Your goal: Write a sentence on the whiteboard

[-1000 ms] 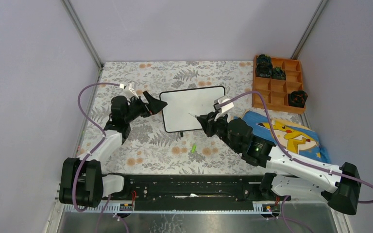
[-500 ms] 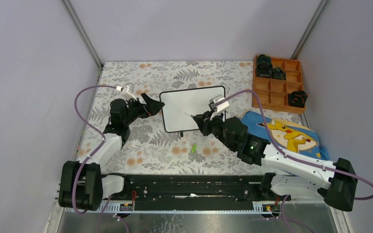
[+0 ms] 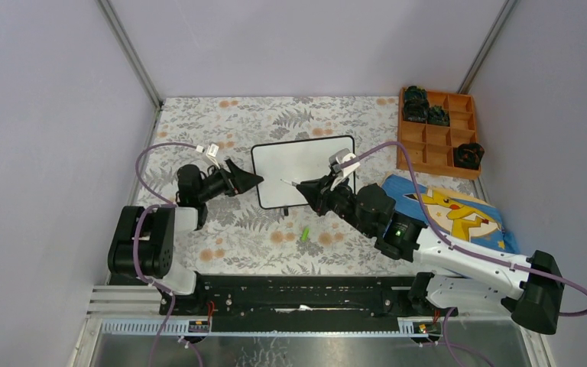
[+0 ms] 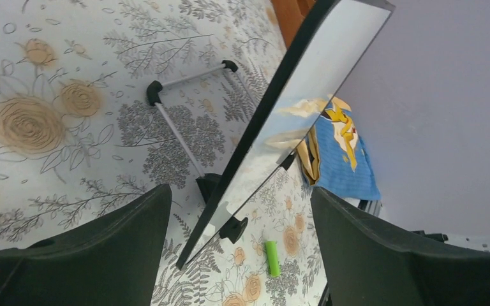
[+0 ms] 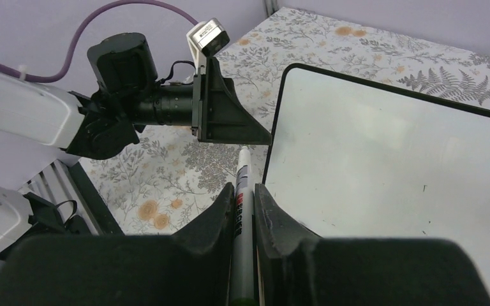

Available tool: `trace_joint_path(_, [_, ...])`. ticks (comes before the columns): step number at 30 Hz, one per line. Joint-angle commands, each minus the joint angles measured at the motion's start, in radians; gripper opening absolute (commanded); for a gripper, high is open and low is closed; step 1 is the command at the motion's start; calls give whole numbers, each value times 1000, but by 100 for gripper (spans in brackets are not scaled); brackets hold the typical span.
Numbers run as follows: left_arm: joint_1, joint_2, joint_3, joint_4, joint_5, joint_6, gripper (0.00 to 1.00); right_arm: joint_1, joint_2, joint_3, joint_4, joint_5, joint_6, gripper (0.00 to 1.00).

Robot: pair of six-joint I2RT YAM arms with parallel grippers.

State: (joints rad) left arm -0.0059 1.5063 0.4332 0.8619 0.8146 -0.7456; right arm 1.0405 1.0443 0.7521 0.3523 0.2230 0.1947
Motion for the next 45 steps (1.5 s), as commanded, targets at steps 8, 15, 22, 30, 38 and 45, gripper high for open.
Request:
trace_joint_path(8, [32, 184, 3, 376, 122, -104, 76, -4, -3, 9, 67, -31, 6, 0])
trace_joint_path(15, [38, 206, -18, 409, 106, -94, 67, -3, 42, 32, 77, -39, -1, 0])
trace_joint_path(22, [38, 239, -21, 438, 119, -103, 57, -4, 79, 49, 92, -58, 7, 0])
trace_joint_path(30, [34, 248, -27, 442, 113, -95, 46, -4, 107, 56, 106, -67, 18, 0])
trace_joint_path(38, [26, 248, -27, 430, 113, -80, 42, -4, 132, 61, 118, -71, 27, 0])
trace_joint_path(45, [21, 252, -20, 406, 115, -66, 39, -3, 163, 79, 121, -57, 40, 0])
